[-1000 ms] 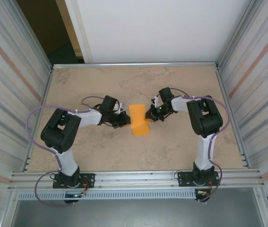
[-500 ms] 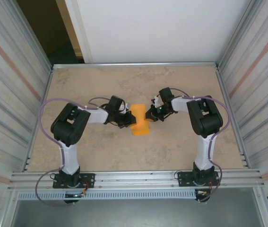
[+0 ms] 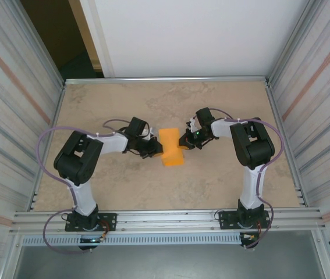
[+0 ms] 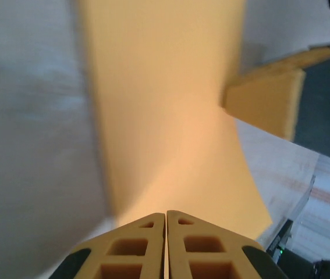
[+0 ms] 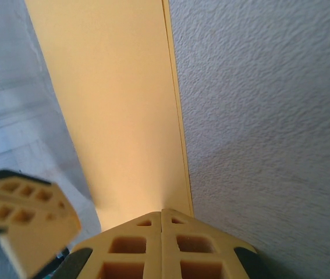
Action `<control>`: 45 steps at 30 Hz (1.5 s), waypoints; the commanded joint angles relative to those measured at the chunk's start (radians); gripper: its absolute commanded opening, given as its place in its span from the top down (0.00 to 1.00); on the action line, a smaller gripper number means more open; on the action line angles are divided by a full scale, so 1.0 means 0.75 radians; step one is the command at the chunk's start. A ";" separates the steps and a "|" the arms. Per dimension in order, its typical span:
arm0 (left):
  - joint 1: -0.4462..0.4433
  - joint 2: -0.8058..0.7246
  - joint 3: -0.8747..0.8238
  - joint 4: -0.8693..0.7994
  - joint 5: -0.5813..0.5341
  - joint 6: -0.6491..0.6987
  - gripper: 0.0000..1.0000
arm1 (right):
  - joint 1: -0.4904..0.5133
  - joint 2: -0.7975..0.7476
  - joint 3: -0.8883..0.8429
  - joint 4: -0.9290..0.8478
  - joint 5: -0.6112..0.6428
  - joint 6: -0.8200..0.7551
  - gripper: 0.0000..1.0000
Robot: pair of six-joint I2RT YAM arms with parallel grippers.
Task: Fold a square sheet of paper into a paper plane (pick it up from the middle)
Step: First fold the square sheet of paper in half at the center of the table.
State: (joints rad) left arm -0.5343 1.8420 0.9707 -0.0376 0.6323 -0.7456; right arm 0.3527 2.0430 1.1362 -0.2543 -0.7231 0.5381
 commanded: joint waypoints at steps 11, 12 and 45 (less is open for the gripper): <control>-0.048 0.081 -0.038 -0.034 0.084 0.016 0.89 | -0.027 0.243 -0.176 -0.238 0.525 0.036 1.00; -0.037 0.089 -0.052 -0.038 0.090 0.022 0.89 | -0.028 0.243 -0.177 -0.236 0.526 0.036 1.00; -0.082 0.047 -0.127 -0.197 -0.033 0.069 0.89 | -0.035 0.244 -0.189 -0.218 0.539 0.050 1.00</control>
State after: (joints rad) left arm -0.6182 1.8771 0.9463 -0.0944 0.6468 -0.7033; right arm 0.3481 2.0407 1.1229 -0.2310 -0.7319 0.5411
